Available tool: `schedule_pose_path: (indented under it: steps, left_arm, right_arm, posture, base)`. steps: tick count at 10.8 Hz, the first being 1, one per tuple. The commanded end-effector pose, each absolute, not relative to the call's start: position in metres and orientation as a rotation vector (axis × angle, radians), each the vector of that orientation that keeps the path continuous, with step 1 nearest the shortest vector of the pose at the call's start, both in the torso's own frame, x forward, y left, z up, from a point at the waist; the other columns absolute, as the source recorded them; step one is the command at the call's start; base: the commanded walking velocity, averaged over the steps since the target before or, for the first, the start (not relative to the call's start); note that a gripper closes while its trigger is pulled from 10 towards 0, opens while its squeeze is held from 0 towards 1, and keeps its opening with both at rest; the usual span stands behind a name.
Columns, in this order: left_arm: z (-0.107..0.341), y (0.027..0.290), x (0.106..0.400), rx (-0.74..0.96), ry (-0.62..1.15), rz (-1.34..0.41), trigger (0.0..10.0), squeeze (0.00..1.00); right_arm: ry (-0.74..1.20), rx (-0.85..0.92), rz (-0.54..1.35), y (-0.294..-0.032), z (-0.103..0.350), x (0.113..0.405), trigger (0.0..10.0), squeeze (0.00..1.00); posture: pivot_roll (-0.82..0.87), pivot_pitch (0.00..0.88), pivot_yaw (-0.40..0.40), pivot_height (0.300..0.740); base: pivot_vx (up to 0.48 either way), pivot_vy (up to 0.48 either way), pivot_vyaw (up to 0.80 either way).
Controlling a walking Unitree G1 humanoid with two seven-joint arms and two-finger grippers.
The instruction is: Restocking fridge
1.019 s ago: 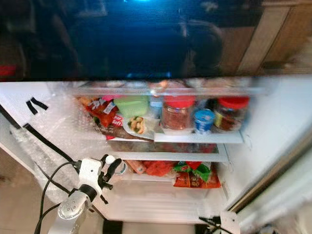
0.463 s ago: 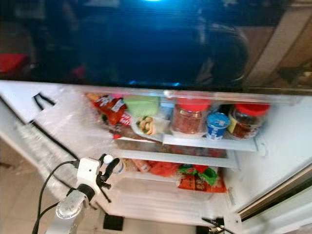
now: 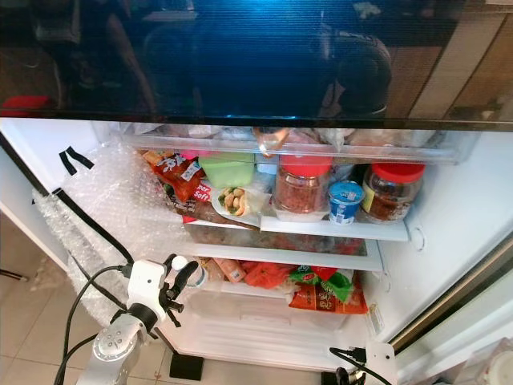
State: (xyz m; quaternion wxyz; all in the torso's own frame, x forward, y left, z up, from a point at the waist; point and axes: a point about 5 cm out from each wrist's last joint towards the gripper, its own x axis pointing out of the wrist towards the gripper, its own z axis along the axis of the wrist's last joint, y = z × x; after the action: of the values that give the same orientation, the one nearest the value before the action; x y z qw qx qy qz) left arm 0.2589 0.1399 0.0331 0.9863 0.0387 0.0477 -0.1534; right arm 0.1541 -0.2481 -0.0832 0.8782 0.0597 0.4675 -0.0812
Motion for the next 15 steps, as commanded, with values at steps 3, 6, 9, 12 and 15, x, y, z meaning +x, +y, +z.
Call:
schedule_pose_path:
  steps: [3,6,9,12,15]
  left_arm:
    - [0.034,0.141,0.259,0.074,0.095,-0.307,10.0,0.0]
    - [0.034,0.142,0.258,0.074,0.099,-0.311,10.0,0.0]
    - [0.033,0.142,0.258,0.074,0.099,-0.312,10.0,0.0]
    - [0.033,0.143,0.257,0.068,0.099,-0.309,10.0,0.0]
    - [0.033,0.141,0.259,0.068,0.101,-0.313,10.0,0.0]
  right_arm:
    - [0.93,0.168,-0.168,-0.253,-0.082,0.15,10.0,0.0]
    - [0.832,0.204,-0.083,-0.248,-0.076,0.158,10.0,0.0]
    - [0.698,0.26,0.164,-0.216,-0.069,0.174,10.0,0.0]
    - [0.372,0.133,0.082,-0.24,-0.03,0.197,10.0,0.0]
    - [0.545,0.092,0.16,-0.233,-0.044,0.191,10.0,0.0]
  posture:
    - [-0.03,0.016,0.02,0.74]
    - [-0.04,0.019,0.023,0.74]
    - [-0.05,0.02,0.022,0.74]
    - [-0.05,0.023,0.019,0.74]
    - [-0.06,0.022,0.015,0.74]
  base:
    - [0.0,0.0,0.0]
    - [0.0,0.0,0.0]
    - [0.0,0.0,0.0]
    - [0.0,0.0,0.0]
    - [0.0,0.0,0.0]
